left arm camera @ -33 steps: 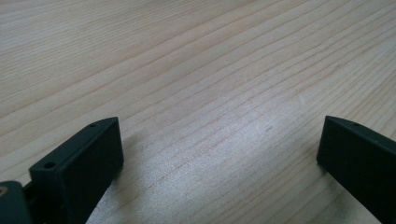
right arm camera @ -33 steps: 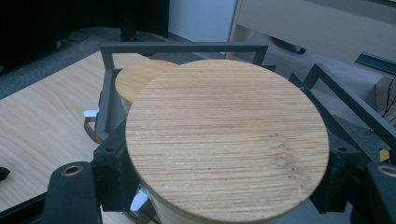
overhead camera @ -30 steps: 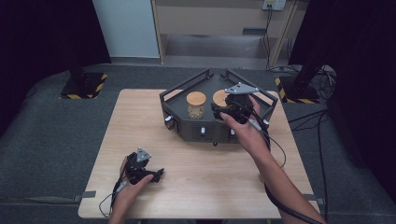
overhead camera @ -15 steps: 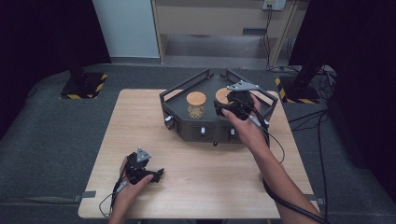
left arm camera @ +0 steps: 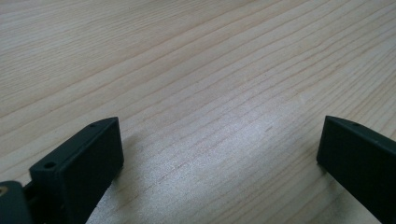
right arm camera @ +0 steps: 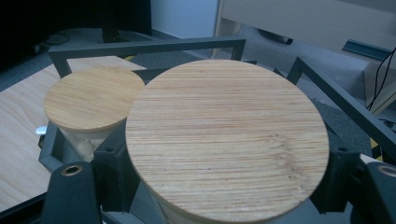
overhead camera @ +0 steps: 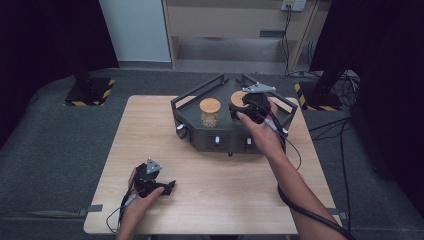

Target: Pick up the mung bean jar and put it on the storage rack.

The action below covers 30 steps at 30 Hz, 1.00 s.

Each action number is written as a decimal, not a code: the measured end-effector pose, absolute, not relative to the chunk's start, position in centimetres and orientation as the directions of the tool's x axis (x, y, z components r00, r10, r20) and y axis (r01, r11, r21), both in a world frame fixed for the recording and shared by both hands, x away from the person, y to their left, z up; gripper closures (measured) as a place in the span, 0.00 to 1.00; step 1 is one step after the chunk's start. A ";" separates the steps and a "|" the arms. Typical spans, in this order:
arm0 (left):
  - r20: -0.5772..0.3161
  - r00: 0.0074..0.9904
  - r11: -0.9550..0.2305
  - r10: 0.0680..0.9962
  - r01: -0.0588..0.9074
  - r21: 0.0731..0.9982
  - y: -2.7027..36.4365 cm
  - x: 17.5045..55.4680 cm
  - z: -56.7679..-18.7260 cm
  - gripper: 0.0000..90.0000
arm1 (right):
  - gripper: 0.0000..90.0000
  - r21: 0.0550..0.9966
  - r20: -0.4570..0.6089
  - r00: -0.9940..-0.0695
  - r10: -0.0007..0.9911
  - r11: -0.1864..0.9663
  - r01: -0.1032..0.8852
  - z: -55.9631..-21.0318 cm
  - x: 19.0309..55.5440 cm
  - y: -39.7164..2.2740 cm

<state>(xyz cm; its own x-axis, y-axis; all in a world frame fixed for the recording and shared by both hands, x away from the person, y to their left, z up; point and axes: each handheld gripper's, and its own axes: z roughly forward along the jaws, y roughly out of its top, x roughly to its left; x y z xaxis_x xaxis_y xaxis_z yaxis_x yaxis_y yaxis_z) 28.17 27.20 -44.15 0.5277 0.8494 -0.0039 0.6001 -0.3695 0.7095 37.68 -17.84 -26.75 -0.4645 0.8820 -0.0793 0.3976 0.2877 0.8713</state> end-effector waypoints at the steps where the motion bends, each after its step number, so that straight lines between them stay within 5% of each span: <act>1: -0.004 0.528 -0.369 0.849 0.600 0.710 27.2 28.2 -44.1 0.00 | 0.29 0.872 -0.079 -0.463 0.883 0.287 0.398 -26.8 37.8 -17.8; 30: 0.000 0.523 -0.368 0.852 0.600 0.710 27.1 28.0 -44.2 0.00 | 0.29 0.859 -0.055 -0.452 0.891 0.273 0.433 -28.7 39.8 -17.3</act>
